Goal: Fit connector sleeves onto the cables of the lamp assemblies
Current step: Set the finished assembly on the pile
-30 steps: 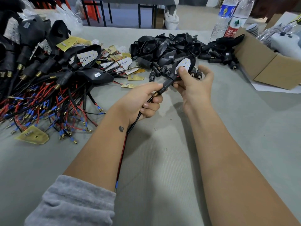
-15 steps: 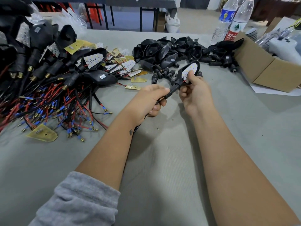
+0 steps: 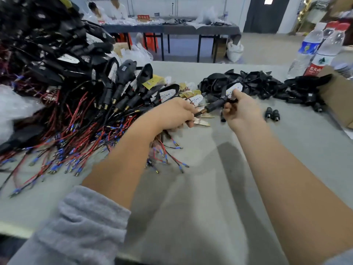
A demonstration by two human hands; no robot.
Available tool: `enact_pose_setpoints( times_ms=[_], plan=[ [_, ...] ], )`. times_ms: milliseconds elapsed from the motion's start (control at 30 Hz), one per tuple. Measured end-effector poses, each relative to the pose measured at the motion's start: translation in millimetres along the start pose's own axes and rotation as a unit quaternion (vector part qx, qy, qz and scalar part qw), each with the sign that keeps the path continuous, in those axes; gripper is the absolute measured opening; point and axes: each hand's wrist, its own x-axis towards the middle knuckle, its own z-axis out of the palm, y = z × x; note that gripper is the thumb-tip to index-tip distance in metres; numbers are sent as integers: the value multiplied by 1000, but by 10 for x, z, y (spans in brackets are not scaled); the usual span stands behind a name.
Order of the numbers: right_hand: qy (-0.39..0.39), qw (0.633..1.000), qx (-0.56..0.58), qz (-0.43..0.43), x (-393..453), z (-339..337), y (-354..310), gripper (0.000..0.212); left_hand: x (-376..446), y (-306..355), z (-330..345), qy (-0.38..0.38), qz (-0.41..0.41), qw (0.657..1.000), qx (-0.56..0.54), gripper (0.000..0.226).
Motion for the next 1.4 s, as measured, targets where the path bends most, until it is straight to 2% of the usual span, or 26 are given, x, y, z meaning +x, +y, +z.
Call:
enact_pose_setpoints(
  times_ms=[100, 167, 300, 367, 533, 600, 700, 767, 833, 967, 1067, 1133, 1233, 1333, 1400],
  plan=[
    [-43, 996, -78, 19, -26, 461, 152, 20, -90, -157, -423, 96, -7, 994, 46, 30],
    [-84, 991, -99, 37, -95, 755, 263, 13, -193, -349, -665, 159, -14, 986, 42, 20],
    [-204, 974, -10, 97, -291, 1133, 449, 11, -309, -725, -933, 286, -43, 954, 80, 9],
    [-241, 962, -11, 125, -395, 1188, 547, 8, -319, -837, -981, 309, -71, 943, 101, 12],
    [-286, 943, -54, 163, -495, 997, 639, 11, -321, -974, -911, 304, -134, 927, 172, 19],
    [-290, 942, -51, 163, -462, 829, 590, 19, -315, -981, -840, 317, -149, 914, 204, 23],
    [-270, 949, -42, 156, -403, 534, 483, 20, -297, -942, -742, 352, -160, 894, 225, 16],
    [-240, 959, -55, 137, -360, 317, 421, 16, -258, -880, -656, 382, -170, 875, 246, 28],
    [-207, 969, -96, 100, -323, 103, 370, 13, -199, -779, -518, 424, -137, 864, 235, 37],
    [-133, 964, -230, -21, -275, -288, 322, 15, -3, -459, -93, 483, -4, 855, 186, 33],
    [-88, 956, -272, -71, -241, -507, 319, 18, 173, -207, 338, 440, 104, 878, 158, 29],
    [-82, 952, -280, -95, -212, -584, 332, 21, 303, -96, 644, 347, 134, 918, 140, 31],
    [-84, 943, -297, -122, -171, -614, 359, 19, 462, -73, 1033, 230, 78, 951, 193, 40],
    [-86, 933, -317, -145, -144, -631, 376, 15, 537, -125, 1202, 180, -18, 951, 251, 51],
    [-85, 933, -317, -147, -119, -639, 370, 14, 569, -157, 1208, 172, -45, 948, 264, 51]
  ],
)
